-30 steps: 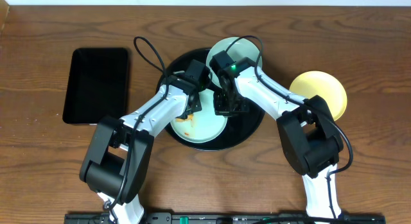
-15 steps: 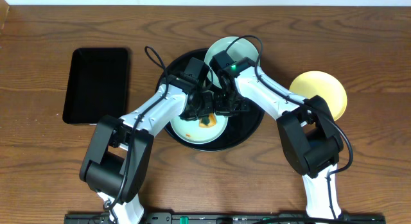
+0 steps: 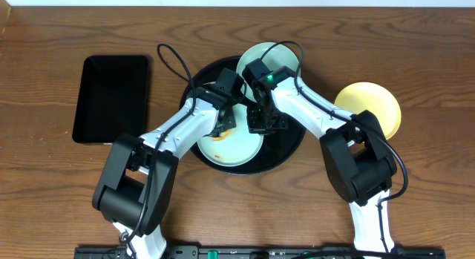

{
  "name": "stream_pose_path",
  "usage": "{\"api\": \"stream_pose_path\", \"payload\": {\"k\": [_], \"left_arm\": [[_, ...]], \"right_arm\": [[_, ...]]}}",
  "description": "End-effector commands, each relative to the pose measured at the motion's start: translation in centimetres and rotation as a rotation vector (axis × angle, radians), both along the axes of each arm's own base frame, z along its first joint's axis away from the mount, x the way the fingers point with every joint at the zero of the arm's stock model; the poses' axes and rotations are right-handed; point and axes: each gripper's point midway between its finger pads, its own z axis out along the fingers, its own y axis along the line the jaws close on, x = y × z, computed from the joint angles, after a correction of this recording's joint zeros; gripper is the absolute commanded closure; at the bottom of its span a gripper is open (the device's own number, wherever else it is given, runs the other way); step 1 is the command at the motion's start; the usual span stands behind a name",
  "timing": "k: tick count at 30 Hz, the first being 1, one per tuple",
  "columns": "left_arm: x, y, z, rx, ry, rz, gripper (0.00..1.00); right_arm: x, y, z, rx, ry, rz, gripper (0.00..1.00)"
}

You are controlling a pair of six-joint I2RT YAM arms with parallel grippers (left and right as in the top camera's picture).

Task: Clean dirty plates on tray and stack at the side
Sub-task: 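Scrub the pale green plate with the sponge while right gripper holds it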

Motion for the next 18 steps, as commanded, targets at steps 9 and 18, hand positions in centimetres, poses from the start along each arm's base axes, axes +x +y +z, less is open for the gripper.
{"api": "stream_pose_path", "payload": {"k": [9, 18], "left_arm": [[-6.7, -7.0, -0.3, -0.429, 0.34, -0.219, 0.93], [-4.1, -8.8, 0.4, -0.528, 0.235, -0.237, 0.92]], "right_arm": [[-0.6, -0.8, -1.0, -0.039, 0.017, 0.009, 0.99], [-0.7, -0.8, -0.9, -0.041, 0.02, 0.01, 0.99]]}}
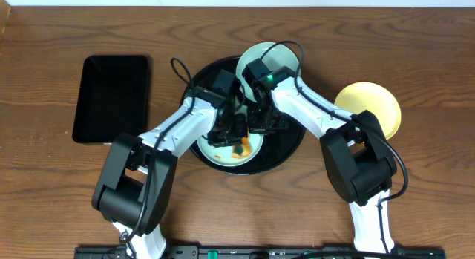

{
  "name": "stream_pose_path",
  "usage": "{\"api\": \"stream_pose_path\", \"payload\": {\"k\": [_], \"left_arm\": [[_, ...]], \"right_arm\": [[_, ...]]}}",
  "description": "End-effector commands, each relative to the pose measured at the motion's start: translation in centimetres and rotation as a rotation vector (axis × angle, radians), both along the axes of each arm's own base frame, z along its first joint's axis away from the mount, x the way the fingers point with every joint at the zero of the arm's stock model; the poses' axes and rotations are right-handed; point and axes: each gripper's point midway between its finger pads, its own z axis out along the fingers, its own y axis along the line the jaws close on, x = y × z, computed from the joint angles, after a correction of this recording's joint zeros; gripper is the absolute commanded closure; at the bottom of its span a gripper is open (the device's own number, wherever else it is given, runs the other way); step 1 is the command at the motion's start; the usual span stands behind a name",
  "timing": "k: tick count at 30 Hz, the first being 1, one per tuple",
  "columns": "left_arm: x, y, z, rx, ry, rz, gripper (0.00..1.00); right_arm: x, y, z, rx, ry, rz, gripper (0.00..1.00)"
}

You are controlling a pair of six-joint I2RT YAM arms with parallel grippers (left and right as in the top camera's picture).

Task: Clean dirty plates on tray and stack at the side
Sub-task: 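Scrub the pale green plate with the sponge while right gripper holds it, then lift the sponge away with the left gripper to the tray's left side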

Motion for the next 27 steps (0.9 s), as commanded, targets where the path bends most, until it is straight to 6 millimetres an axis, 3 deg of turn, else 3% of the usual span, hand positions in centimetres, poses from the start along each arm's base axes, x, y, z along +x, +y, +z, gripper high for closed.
{"api": "stream_pose_path", "payload": {"k": [1, 6, 9, 11, 15, 20, 23, 27], "left_arm": [[1.0, 0.2, -0.6, 0.002, -0.008, 0.052, 0.92], [4.6, 5.6, -1.4, 0.263, -0.143, 0.276, 0.92], [5.7, 8.7, -1.2, 0.414, -0.222, 0.325, 0.93], [5.7, 9.6, -1.1, 0.464, -0.234, 0.331, 0.93], [4.0, 9.6, -1.5, 0.467, -0.161, 0.306, 0.92], [0.1, 6.9, -1.7, 0.317, 0.013, 0.115, 0.93], [-0.6, 6.4, -0.4, 0.271, 0.027, 0.022, 0.93], [0.6, 6.7, 3.2, 0.191, -0.056, -0.022, 0.93]], "right_arm": [[-0.7, -0.8, -1.0, -0.042, 0.021, 0.01, 0.99], [-0.8, -0.9, -0.9, -0.043, 0.024, 0.009, 0.99], [-0.8, -0.9, -0.9, -0.043, 0.023, 0.009, 0.99], [-0.8, -0.9, -0.9, -0.043, 0.023, 0.009, 0.99], [-0.8, -0.9, -0.9, -0.043, 0.023, 0.01, 0.99], [-0.9, -0.8, -0.9, -0.036, 0.027, 0.018, 0.99], [-0.9, -0.7, -0.9, -0.031, 0.028, 0.025, 0.99], [-0.9, -0.6, -0.9, -0.028, 0.029, 0.032, 0.99]]}}
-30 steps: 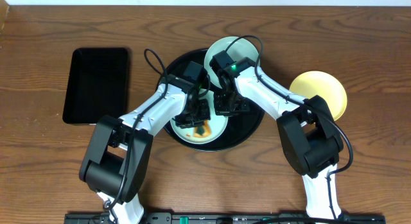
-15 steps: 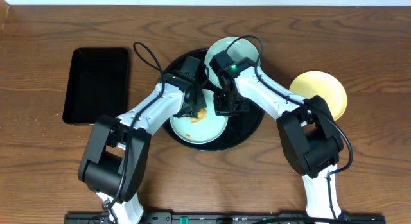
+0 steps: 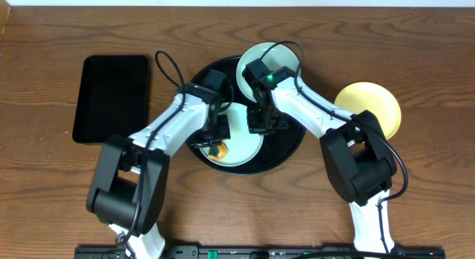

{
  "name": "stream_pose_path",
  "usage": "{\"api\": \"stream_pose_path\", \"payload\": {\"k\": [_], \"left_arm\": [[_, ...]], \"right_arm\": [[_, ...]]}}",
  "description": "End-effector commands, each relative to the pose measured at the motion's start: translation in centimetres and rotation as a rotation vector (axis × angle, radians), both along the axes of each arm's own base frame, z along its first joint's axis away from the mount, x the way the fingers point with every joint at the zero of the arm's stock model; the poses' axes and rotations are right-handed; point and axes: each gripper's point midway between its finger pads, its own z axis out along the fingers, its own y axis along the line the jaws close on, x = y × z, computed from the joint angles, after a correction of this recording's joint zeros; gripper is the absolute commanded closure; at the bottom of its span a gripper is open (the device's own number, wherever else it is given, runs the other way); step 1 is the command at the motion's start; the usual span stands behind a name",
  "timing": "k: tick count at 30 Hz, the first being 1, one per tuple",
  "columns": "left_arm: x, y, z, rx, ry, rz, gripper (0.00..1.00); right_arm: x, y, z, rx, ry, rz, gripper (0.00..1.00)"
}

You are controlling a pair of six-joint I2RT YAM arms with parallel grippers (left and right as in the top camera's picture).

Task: Clean dirty plates on tray and stack at the side
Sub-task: 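Lift the sponge away with the left gripper to the tray's left side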

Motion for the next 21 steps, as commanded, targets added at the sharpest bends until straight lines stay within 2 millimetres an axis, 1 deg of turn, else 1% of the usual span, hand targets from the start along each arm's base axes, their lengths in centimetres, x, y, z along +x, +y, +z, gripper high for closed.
{"api": "stream_pose_path", "payload": {"k": [1, 3, 6, 9, 12, 14, 16, 18, 20, 21], "left_arm": [[1.9, -0.3, 4.6, -0.119, -0.113, -0.072, 0.93], [3.1, 1.1, 6.7, -0.135, -0.185, -0.029, 0.92], [4.8, 4.1, 9.7, -0.144, -0.3, 0.042, 0.93], [5.7, 7.6, 11.7, -0.137, -0.373, 0.124, 0.93], [5.6, 10.5, 12.6, -0.124, -0.396, 0.196, 0.93], [5.4, 11.4, 12.6, -0.118, -0.387, 0.222, 0.93], [5.0, 11.6, 12.4, -0.115, -0.369, 0.23, 0.93], [4.7, 11.4, 12.3, -0.114, -0.355, 0.226, 0.93], [4.6, 11.2, 12.2, -0.115, -0.353, 0.218, 0.93], [4.6, 11.1, 12.3, -0.116, -0.353, 0.218, 0.93]], "right_arm": [[-0.8, -0.7, -0.9, -0.029, 0.026, 0.024, 0.99], [-0.9, -0.7, -0.9, -0.029, 0.027, 0.024, 0.99], [-0.9, -0.5, -0.9, -0.022, 0.031, 0.031, 0.99], [-1.0, -0.5, -0.9, -0.017, 0.033, 0.035, 0.99], [-0.9, -0.4, -0.9, -0.014, 0.031, 0.035, 0.99], [-0.8, -0.2, -0.9, -0.004, 0.029, 0.034, 0.99], [-0.7, 0.2, -0.8, 0.015, 0.026, 0.034, 0.99], [-0.5, 0.5, -0.8, 0.032, 0.019, 0.033, 0.93], [-0.2, 0.9, -0.8, 0.047, 0.011, 0.018, 0.84], [-0.2, 1.1, -0.8, 0.056, 0.013, 0.01, 0.83]]}}
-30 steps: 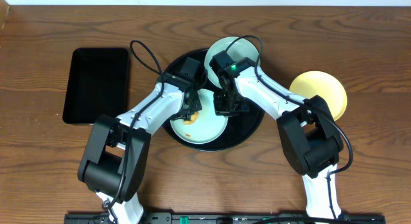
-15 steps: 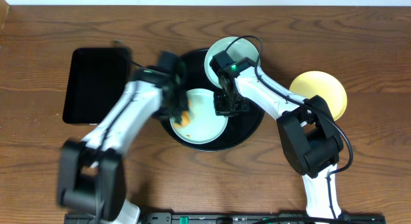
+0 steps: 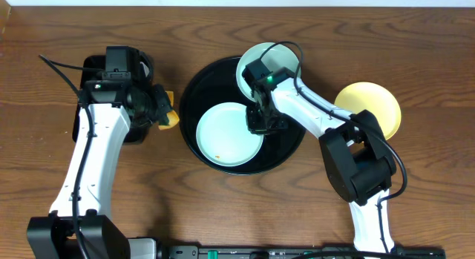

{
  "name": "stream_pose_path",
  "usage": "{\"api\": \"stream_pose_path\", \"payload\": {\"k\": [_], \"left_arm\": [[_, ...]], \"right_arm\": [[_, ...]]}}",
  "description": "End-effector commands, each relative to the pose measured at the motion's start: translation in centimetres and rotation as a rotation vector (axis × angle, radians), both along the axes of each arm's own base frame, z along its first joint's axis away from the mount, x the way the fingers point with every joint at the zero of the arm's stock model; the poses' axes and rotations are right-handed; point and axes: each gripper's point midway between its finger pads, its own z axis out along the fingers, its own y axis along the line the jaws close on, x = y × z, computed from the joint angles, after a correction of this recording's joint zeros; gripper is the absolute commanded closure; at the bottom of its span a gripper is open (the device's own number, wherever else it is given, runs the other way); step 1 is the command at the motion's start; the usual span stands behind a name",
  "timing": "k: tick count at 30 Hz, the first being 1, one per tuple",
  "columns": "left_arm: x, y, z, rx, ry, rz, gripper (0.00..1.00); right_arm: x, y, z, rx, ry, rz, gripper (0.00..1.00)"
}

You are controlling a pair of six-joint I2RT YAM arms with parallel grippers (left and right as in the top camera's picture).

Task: Clean dirty plates on tray and stack at the side
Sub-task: 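Lift the sponge away with the left gripper to the tray's left side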

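A round black tray (image 3: pixel 289 144) sits mid-table. A pale plate (image 3: pixel 223 129) lies in it, wiped nearly clean, with one small orange speck (image 3: pixel 217 154) near its front rim. A second pale green plate (image 3: pixel 282 60) rests on the tray's far edge. My right gripper (image 3: pixel 256 122) stands at the near plate's right rim and appears shut on it. My left gripper (image 3: pixel 164 114) is left of the round tray, shut on an orange-yellow sponge (image 3: pixel 171 119).
A black rectangular tray (image 3: pixel 96 103) lies at the left, partly under my left arm. A yellow plate (image 3: pixel 375 103) sits on the table to the right of the round tray. A cable loops behind the left arm.
My left gripper was on the plate's lower left with the sponge. It is now off the round tray, by the rectangular tray's right edge, still holding the sponge. The right arm has not moved.
The left gripper first held the sponge on an orange smear on the plate. Then it was at the plate's lower middle, then its lower left. Now the plate is almost clean and the sponge is off the tray. The right gripper stayed at the rim.
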Motion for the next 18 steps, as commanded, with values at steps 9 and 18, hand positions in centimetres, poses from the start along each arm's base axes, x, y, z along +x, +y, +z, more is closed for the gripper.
{"api": "stream_pose_path", "payload": {"k": [9, 18], "left_arm": [[0.1, -0.4, 0.4, -0.005, -0.011, -0.032, 0.93], [0.2, -0.4, 0.4, -0.004, -0.016, -0.032, 0.93]], "right_arm": [[-2.4, 1.1, -1.9, 0.107, 0.135, -0.065, 0.99], [-2.6, 3.7, -0.8, 0.288, 0.166, -0.008, 0.99]]}}
